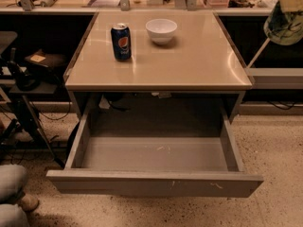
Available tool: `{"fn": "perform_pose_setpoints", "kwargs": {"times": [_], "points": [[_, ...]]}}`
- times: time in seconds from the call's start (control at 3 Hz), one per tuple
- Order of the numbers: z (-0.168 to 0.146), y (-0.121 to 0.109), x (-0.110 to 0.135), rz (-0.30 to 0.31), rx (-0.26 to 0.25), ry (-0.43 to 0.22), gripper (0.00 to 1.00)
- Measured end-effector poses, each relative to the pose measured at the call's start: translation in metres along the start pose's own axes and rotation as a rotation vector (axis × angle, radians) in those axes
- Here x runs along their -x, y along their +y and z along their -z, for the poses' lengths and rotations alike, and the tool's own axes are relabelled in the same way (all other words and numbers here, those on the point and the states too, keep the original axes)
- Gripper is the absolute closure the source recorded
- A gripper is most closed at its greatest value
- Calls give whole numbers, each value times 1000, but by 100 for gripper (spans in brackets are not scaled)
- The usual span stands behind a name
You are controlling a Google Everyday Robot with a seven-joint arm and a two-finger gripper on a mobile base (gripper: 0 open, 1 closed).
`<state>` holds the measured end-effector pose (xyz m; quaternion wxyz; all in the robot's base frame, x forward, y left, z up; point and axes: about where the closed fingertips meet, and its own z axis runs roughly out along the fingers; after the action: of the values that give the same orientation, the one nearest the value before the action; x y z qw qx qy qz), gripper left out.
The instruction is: Place green can into top drawer
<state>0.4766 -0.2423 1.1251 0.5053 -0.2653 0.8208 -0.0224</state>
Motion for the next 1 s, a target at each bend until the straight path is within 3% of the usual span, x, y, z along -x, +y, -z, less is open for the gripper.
{"fn": "perform_pose_setpoints", "kwargs": {"times": [0.33,1.0], "points": [[-22,13,-26,49,-11,25,100],[-71,43,-188,42,2,214,100]]}}
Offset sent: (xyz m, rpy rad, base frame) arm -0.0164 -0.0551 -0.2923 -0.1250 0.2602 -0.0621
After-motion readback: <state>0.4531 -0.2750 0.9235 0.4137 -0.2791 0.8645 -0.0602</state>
